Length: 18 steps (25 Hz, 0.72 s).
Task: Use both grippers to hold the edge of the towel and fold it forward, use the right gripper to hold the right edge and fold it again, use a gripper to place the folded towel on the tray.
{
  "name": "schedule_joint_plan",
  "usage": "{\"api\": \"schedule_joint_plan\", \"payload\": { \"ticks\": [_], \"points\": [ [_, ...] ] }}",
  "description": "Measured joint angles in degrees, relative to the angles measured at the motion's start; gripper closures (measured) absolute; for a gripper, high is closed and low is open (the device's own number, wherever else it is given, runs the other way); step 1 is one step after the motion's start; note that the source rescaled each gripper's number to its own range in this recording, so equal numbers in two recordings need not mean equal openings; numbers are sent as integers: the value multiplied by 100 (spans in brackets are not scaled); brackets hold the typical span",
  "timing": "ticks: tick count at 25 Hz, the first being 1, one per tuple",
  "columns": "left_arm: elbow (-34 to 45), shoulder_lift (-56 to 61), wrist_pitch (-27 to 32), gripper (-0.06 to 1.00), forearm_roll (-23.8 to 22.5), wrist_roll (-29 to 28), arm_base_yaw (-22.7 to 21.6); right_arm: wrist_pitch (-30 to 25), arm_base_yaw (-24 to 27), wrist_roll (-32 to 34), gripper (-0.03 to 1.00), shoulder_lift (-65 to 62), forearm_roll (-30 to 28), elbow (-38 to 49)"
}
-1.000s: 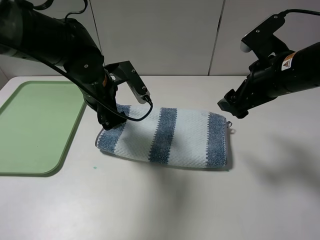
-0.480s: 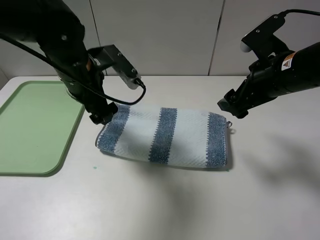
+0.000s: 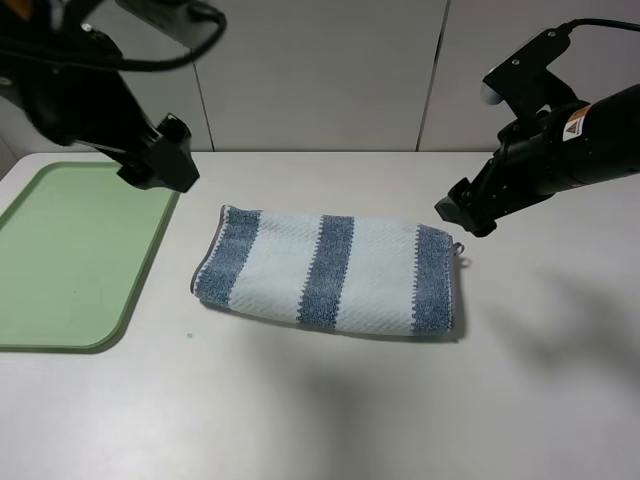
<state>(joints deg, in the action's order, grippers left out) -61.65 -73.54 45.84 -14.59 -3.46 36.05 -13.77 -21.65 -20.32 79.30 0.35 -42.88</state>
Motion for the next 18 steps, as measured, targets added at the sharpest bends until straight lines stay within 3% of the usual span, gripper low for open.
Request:
{"api": "schedule_joint_plan", "payload": {
  "ticks": [18],
  "points": [
    [1729,2598,-1108,-6,32,-231,0,0,0,0,-3,0,0,0]
  ]
}}
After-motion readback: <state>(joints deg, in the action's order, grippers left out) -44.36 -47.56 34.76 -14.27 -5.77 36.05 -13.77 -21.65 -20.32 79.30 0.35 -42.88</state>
